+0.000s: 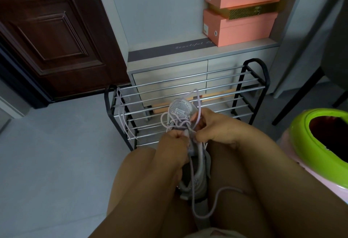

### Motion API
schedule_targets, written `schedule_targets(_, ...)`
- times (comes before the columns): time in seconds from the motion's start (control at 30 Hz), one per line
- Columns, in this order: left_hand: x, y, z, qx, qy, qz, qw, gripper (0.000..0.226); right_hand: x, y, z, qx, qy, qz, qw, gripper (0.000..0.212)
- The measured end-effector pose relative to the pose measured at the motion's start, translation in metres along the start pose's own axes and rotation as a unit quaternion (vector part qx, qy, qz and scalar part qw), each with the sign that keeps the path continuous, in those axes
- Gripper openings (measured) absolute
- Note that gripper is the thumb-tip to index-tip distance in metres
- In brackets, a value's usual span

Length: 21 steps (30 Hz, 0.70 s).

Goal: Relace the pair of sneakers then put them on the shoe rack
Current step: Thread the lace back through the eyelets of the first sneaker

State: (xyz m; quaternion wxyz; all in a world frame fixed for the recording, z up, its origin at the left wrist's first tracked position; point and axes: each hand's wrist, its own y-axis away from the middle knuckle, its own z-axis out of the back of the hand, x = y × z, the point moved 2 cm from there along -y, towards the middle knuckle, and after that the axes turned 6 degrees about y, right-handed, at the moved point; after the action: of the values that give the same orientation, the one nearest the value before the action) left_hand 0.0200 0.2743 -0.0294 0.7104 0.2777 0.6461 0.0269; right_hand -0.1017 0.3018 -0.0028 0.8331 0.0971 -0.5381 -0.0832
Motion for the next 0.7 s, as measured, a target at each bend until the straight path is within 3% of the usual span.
schedule_targets(0.17, 0.004, -0.004, 0.002, -0.013, -0.032, -0.030, 0.999, 0.023, 0.001, -0.001, 0.000, -0.053, 0.038, -0.003, 0.998, 0.036)
schedule_targets(0.3, -0.007, 0.000, 0.008, -0.043, -0.112, -0.111, 0.987, 0.024, -0.006, -0.004, 0.005, -0.083, 0.063, -0.029, 0.994, 0.026)
schedule_targets(0.4, -0.028, 0.005, 0.023, -0.045, -0.082, -0.146, 0.985, 0.028, -0.009, -0.006, 0.007, -0.078, 0.055, -0.048, 0.994, 0.033)
schedule_targets(0.57, -0.066, 0.021, 0.055, -0.071, 0.172, -0.179, 0.966, 0.033, -0.012, -0.006, 0.008, -0.052, -0.029, -0.047, 0.997, 0.037)
schedule_targets(0.7, -0.082, 0.017, 0.070, 0.011, 0.430, -0.142, 0.892, 0.034, -0.014, -0.008, 0.007, -0.049, -0.026, -0.062, 0.996, 0.050)
